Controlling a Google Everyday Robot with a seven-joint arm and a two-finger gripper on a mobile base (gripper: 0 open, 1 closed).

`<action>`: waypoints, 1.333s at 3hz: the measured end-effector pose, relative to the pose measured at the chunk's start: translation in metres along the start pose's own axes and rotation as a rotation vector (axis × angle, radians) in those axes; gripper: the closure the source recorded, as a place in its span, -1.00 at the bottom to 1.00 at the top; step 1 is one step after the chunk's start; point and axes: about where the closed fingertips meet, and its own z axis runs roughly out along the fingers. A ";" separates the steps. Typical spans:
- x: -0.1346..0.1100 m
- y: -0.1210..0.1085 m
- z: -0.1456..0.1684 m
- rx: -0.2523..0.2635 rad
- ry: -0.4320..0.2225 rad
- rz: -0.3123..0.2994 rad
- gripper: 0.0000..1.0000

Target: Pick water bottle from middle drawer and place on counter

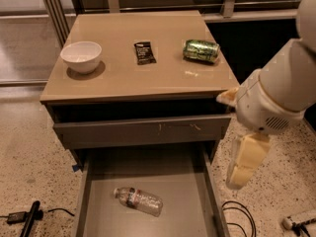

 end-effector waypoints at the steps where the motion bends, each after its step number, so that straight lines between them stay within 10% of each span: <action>1: -0.015 0.039 0.051 -0.024 -0.153 -0.050 -1.00; 2: -0.018 0.053 0.099 -0.017 -0.317 0.059 -1.00; 3: -0.028 0.036 0.131 0.055 -0.376 0.193 -1.00; 4: -0.030 0.038 0.130 0.056 -0.373 0.190 -1.00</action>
Offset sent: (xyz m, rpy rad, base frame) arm -0.0043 0.0703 -0.1366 0.6052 -0.0532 -0.3177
